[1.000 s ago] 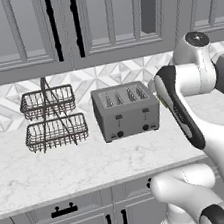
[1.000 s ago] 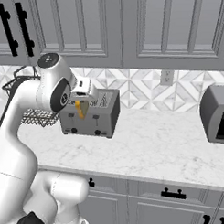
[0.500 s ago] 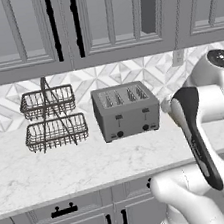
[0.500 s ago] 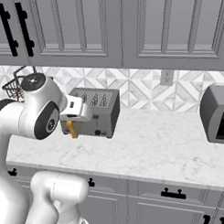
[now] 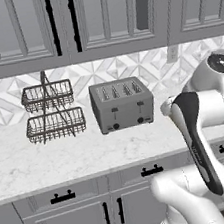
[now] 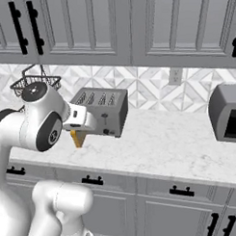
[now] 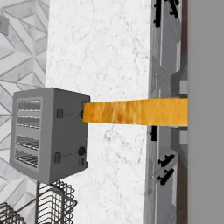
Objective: Start the toaster. Once the lever pops up, take the bread to the plate on the dining counter.
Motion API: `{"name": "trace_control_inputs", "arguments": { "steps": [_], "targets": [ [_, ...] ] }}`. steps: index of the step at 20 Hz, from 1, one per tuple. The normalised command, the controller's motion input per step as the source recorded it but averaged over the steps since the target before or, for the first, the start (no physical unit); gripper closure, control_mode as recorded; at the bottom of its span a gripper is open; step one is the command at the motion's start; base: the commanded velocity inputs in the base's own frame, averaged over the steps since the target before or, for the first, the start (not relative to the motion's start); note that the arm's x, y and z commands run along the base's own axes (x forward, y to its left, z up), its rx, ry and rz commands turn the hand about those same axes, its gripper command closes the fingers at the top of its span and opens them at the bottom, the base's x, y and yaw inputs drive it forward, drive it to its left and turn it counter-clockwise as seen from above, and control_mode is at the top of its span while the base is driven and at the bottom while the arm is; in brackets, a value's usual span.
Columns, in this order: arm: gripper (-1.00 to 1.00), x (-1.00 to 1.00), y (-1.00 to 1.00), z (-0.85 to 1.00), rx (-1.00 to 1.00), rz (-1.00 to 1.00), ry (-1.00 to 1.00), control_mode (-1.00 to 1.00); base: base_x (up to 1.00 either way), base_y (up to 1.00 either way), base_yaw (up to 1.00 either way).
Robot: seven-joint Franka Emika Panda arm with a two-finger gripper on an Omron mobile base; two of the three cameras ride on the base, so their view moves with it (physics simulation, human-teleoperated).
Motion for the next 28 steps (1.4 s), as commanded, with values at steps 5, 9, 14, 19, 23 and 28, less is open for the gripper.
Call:
{"name": "trace_control_inputs", "arguments": {
  "steps": [5,9,14,19,23,28],
  "targets": [
    [1.00,0.00,0.00,0.00,0.00,0.00,0.00,1.00,-0.99,0.02,-0.28],
    [1.00,0.00,0.00,0.00,0.00,0.00,0.00,1.00,-0.18,0.09,-0.93],
    [1.00,0.00,0.00,0.00,0.00,0.00,0.00,1.00,0.00,0.00,-1.00],
    [1.00,0.00,0.00,0.00,0.00,0.00,0.00,1.00,0.03,0.01,-1.00],
    [1.00,0.00,0.00,0.00,0.00,0.00,0.00,1.00,0.08,0.02,-1.00],
    [1.00,0.00,0.00,0.00,0.00,0.00,0.00,1.00,0.18,0.03,-0.95]
  ]
}}
